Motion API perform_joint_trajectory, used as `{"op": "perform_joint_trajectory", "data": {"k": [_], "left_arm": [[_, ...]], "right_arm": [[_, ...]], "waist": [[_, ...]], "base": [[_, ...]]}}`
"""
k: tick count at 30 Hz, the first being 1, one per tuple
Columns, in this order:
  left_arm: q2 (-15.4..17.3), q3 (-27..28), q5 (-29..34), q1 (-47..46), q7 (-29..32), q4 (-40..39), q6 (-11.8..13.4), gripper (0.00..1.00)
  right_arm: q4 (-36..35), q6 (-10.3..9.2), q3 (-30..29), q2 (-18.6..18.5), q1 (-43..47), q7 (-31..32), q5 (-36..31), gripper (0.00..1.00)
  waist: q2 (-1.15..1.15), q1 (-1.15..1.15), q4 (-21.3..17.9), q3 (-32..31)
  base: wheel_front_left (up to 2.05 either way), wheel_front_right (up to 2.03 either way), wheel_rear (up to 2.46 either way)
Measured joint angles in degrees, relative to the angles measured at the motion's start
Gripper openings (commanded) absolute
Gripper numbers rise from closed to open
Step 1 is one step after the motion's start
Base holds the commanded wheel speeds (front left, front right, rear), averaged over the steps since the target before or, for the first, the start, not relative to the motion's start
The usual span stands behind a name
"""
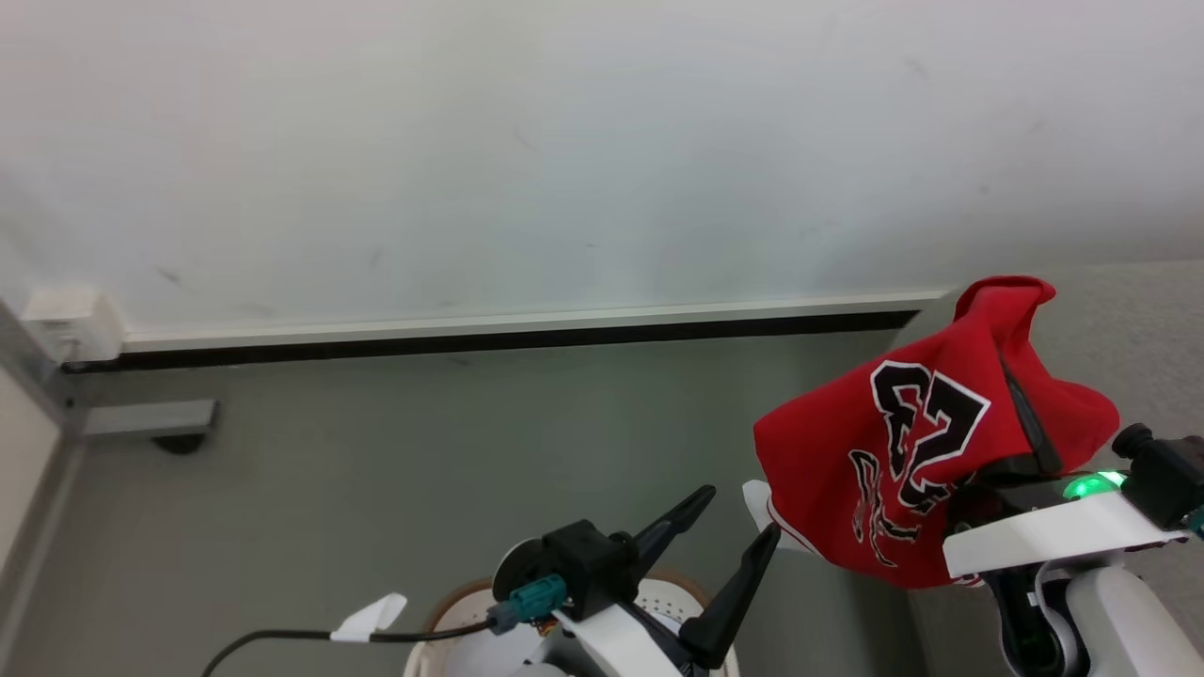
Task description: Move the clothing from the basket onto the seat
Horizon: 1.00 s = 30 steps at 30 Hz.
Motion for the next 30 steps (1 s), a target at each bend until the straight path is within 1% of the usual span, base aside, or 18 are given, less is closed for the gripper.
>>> {"op": "perform_joint_trajectory", "data": {"k": [8, 13, 17, 20, 23, 27, 30], "left_arm": [[0.29, -0.18, 3.39, -1.44, -0.63, -1.01, -0.18, 1.0], [0.52, -0.49, 4.47, -1.92, -0.73, -0.75, -0.4, 1.0], [0.49, -0.55, 5.0, -2.33, -0.74, -0.35, -0.57, 1.0], [0.47, -0.63, 5.09, -2.35, -0.74, -0.05, -0.67, 1.0], [0.46, -0.54, 5.27, -2.4, -0.74, 0.31, -0.86, 1.0], [0.45, -0.36, 5.98, -2.96, -0.75, 0.71, -0.88, 1.0], [0.55, -0.25, 7.08, -3.48, -0.77, 0.97, -0.8, 1.0]], "right_arm": [[-3.58, -0.01, -3.49, -0.76, 1.79, 0.0, 0.22, 0.0], [-5.98, -0.01, -3.54, -0.83, 3.93, -0.01, 1.16, 0.0], [-7.21, -0.01, -3.42, -1.01, 4.38, -0.01, 1.24, 0.0], [-7.66, -0.01, -3.75, -1.23, 4.66, -0.01, 1.45, 0.0], [-7.94, -0.01, -4.1, -1.42, 4.66, -0.01, 1.57, 0.0], [-8.14, -0.01, -4.09, -2.37, 4.02, -0.01, 1.54, 0.0], [-8.36, -0.01, -4.25, -3.81, 1.37, 0.0, 1.41, 0.0]], "waist": [[0.0, 0.0, -10.12, 1.75], [0.0, 0.0, -15.89, 2.94], [0.0, 0.0, -19.26, 4.03], [0.0, 0.0, -20.72, 4.92], [0.0, 0.0, -21.26, 5.59], [0.0, 0.0, -21.0, 6.14], [0.0, 0.0, -20.5, 6.92]], "base": [[0.0, 0.0, 0.0], [0.0, 0.0, 0.0], [0.0, 0.0, 0.0], [0.0, 0.0, 0.0], [0.0, 0.0, 0.0], [0.0, 0.0, 0.0], [0.0, 0.0, 0.0]]}}
